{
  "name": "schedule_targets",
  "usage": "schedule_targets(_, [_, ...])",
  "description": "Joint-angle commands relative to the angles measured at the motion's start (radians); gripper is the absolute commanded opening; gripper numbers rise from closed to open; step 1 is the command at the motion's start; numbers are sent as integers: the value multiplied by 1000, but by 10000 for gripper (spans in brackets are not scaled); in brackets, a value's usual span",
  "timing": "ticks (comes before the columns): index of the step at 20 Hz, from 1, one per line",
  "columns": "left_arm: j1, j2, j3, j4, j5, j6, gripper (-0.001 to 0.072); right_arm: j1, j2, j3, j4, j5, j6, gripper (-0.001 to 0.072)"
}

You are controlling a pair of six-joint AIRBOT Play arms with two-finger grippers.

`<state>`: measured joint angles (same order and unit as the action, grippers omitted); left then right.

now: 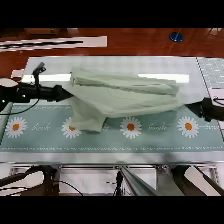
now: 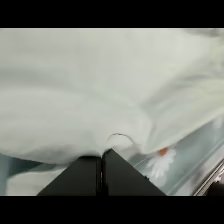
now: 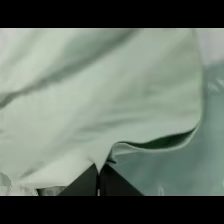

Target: Fold the shirts.

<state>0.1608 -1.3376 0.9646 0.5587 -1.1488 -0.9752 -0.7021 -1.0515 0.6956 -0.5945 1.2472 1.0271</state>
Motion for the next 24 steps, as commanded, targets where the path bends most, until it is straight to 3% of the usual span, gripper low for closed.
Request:
schedule_targets(1, [-18, -2, 124, -69, 35, 3, 24, 119, 5, 116, 7, -126, 55, 17])
schedule_targets(5, [-23, -106, 222, -69, 120, -9, 24, 206, -53, 181, -17, -343, 95, 17])
schedule_targets(9, [-29, -286, 373, -70, 117, -89, 24, 222, -192, 233, -11, -359, 94, 17])
schedule_targets(16, [-58, -487, 678, -73, 117, -117, 24, 229, -368, 379, -6, -426, 87, 17])
schedule_targets(24, [-60, -620, 732, -74, 146, -149, 25, 346, -529, 471, -11, -578, 91, 17])
